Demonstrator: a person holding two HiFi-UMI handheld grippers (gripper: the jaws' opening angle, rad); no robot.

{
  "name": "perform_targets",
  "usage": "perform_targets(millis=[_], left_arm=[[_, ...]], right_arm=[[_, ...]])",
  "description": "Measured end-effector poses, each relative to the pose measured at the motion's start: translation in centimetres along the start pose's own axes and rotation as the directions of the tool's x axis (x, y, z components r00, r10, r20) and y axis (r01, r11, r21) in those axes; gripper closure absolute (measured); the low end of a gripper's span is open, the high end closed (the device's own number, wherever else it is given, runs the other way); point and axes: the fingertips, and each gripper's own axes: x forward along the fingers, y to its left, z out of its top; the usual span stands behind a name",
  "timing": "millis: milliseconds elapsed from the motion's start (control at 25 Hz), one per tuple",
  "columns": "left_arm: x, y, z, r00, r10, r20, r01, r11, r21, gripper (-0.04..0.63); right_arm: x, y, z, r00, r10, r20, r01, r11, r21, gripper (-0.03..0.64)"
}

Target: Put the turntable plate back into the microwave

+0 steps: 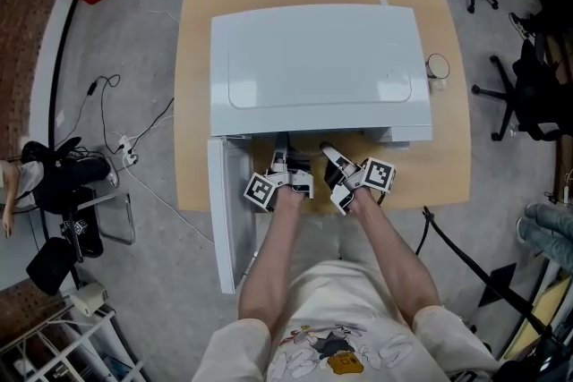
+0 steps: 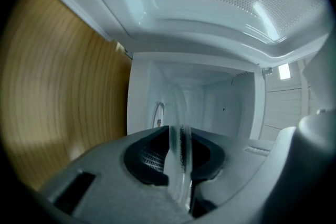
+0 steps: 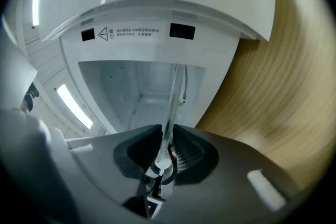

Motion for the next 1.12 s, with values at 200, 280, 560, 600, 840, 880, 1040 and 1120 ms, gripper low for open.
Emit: perform_targets(millis=[200, 280, 560, 600, 840, 880, 1040, 1120], left_arm=[[0.2, 0.6, 0.5, 1.000, 0.017, 0.025, -0.016, 0.999, -0.041, 0.562], [0.3, 0.8, 1.0, 0.999, 0.017, 0.043, -0.015, 0.998, -0.055, 0.565], [0.2, -0.1, -0.4, 0.999, 0.005, -0.033, -0.007, 0.998, -0.055, 0.454], [-0.2, -0.1, -0.8, 0.999, 0.012, -0.046, -0.014, 0.998, -0.056, 0.453], [-1.9, 1.1, -2.0, 0.995, 0.057, -0.079, -0.060, 0.997, -0.045, 0.557], [-1.9, 1.3, -2.0, 0.995, 0.065, -0.080, -0.069, 0.997, -0.041, 0.560], [-1.4, 2.0, -2.0, 0.992, 0.098, -0.078, -0.100, 0.994, -0.030, 0.565], [-1.2, 2.3, -1.9, 0.991, 0.112, -0.078, -0.115, 0.993, -0.028, 0.565]], right_arm=[[0.6, -0.1, 0.5, 0.999, -0.008, 0.047, 0.006, 0.999, 0.043, 0.552], [1.0, 0.0, 0.8, 0.998, -0.008, 0.060, 0.006, 0.999, 0.039, 0.555], [1.7, -0.9, 2.5, 0.991, -0.063, 0.114, 0.056, 0.996, 0.062, 0.565], [1.7, -1.0, 2.8, 0.990, -0.069, 0.124, 0.062, 0.996, 0.062, 0.566], [1.3, -2.4, 3.6, 0.978, -0.130, 0.163, 0.121, 0.991, 0.063, 0.571], [1.3, -2.4, 3.7, 0.976, -0.134, 0.172, 0.125, 0.990, 0.059, 0.571], [1.5, -2.9, 4.2, 0.971, -0.157, 0.183, 0.149, 0.987, 0.057, 0.572], [1.6, -3.2, 4.1, 0.972, -0.168, 0.166, 0.162, 0.985, 0.053, 0.567]])
